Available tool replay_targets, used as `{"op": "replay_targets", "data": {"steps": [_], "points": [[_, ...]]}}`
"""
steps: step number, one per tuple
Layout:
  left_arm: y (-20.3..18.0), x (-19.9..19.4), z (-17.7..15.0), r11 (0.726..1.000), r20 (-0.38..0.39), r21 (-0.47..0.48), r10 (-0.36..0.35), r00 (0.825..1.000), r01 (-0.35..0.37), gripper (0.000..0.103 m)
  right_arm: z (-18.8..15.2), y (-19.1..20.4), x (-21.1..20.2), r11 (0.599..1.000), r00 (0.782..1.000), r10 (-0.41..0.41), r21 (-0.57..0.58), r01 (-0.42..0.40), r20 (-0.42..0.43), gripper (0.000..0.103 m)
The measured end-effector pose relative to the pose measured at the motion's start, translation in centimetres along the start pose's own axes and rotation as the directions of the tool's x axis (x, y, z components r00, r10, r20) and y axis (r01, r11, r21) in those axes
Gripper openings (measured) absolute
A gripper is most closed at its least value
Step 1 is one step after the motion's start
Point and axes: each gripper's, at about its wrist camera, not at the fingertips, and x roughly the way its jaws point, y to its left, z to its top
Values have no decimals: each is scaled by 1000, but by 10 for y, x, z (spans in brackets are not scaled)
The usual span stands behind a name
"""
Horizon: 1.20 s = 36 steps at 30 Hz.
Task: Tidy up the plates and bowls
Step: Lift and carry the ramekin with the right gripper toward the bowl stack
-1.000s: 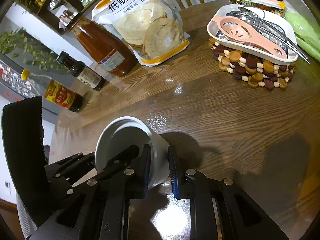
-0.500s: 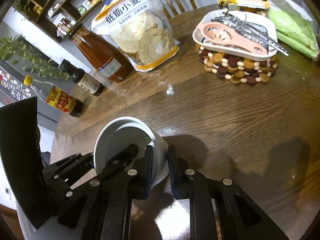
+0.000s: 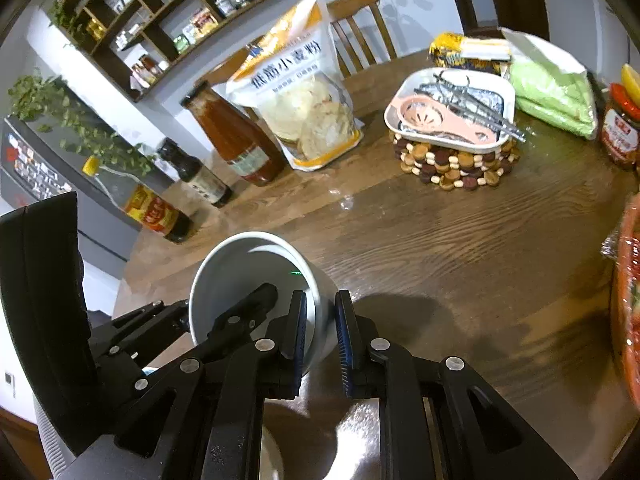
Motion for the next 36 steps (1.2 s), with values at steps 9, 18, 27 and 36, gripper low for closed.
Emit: {"op": "replay_targets", "data": {"steps": [9, 18, 27, 36], "points": [[-1, -43, -17, 1000, 57, 8, 11, 998, -11, 17, -22, 21, -32, 1000, 999, 3, -29, -2, 40, 18], [2, -68, -43, 1000, 76, 0, 24, 997, -24, 17, -49, 37, -52, 998, 999, 14, -55, -11, 47, 18], [8, -88, -69, 999, 91, -21, 40, 995, -38, 17, -73, 53, -63, 997, 999, 22, -79, -18, 41, 18], [14, -106, -93, 999, 103, -35, 45, 994, -42, 17, -93, 69, -74, 994, 999, 26, -108, -20, 48, 18]]}}
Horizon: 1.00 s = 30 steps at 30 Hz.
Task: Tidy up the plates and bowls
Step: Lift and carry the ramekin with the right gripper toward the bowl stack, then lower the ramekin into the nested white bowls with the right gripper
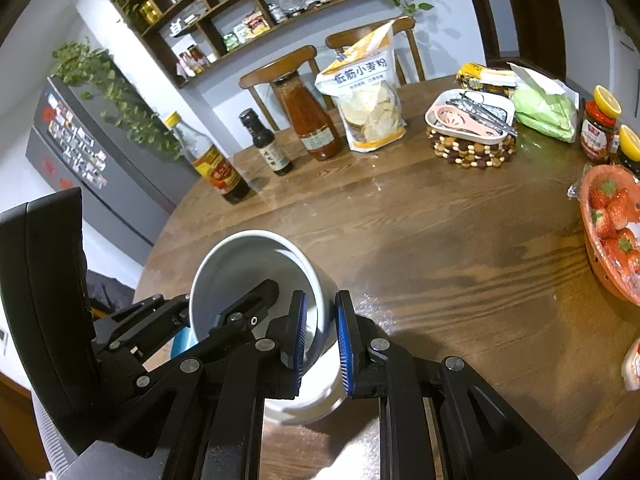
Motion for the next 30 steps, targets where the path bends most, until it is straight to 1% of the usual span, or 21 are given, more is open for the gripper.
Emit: {"op": "replay_targets", "data": {"steps": [7, 14, 20, 25, 30], "points": [[12, -14, -13, 1000, 6, -19, 22, 1000, -22, 18, -10, 18, -2, 999, 1000, 24, -30, -24, -4, 18], [27, -18, -26, 998, -13, -50, 34, 999, -34, 18, -18, 32, 5, 998, 999, 30, -60, -32, -33, 18], [33, -8, -37, 997, -58, -72, 22, 998, -27, 18, -28, 31, 17, 998, 997, 19, -61, -24, -75, 18], [32, 5, -46, 996, -104, -89, -3, 995, -6, 18, -35, 26, 26, 999, 995, 3, -54, -8, -105, 18], [30, 17, -50, 996, -126, -94, -12, 992, 0, 18, -38, 21, 34, 999, 992, -4, -45, -2, -125, 18]]}}
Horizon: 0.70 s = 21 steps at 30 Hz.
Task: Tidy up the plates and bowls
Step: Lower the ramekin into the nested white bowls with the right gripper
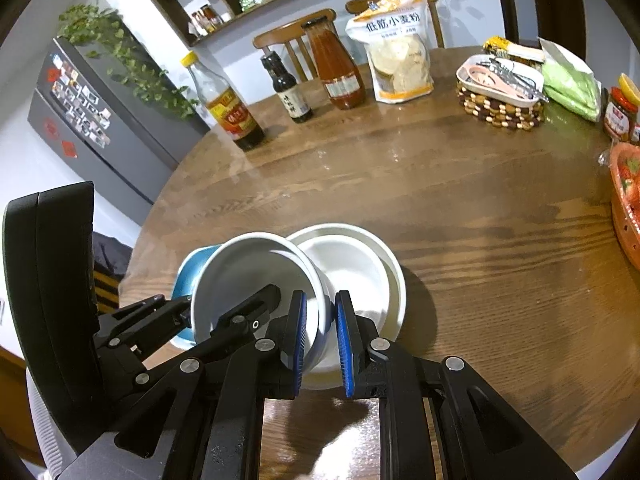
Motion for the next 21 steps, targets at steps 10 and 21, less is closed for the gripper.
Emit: {"op": "replay_targets", "data": {"steps": [10, 21], "points": [[0, 16, 1, 1000, -27, 4, 1, 1000, -1, 18, 1, -5, 13, 1000, 1000, -4, 15, 5, -31, 18], [4, 27, 1, 1000, -51, 0, 5, 999, -5, 18, 3, -8, 25, 1000, 998, -6, 23, 7, -55, 18]]}}
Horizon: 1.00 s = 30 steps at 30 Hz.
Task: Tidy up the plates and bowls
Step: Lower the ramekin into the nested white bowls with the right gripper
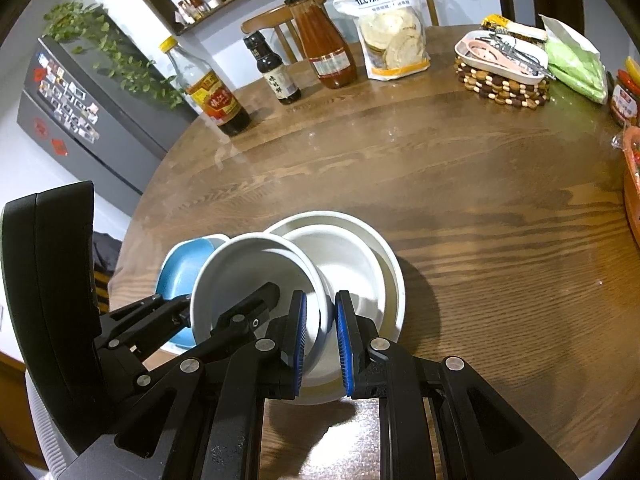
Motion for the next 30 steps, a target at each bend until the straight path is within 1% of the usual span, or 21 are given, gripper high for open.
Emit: {"op": "replay_targets", "data": {"steps": [12, 13, 23, 28, 29, 30], "points": [[1, 15, -1, 1000, -40, 4, -6, 999, 6, 18, 0, -5, 15, 1000, 999, -7, 10, 7, -38, 18], [1, 15, -1, 1000, -41, 5, -7, 999, 7, 16, 0, -5, 15, 1000, 999, -10, 7, 11, -39, 18], [0, 17, -1, 1000, -40, 10, -6, 999, 6, 16, 2, -4, 16, 1000, 999, -11, 10, 11, -41, 18], [1, 15, 1, 1000, -35, 3, -12, 999, 12, 17, 5, -4, 10, 1000, 1000, -7, 16, 7, -16, 18], [1, 13, 1, 1000, -24, 5, -9, 1000, 9, 20, 7, -4, 7, 1000, 1000, -8, 17, 8, -4, 18], [1, 10, 3, 1000, -12, 9, -1, 1000, 1, 21, 9, -5, 5, 1000, 1000, -4, 18, 4, 3, 18]]}}
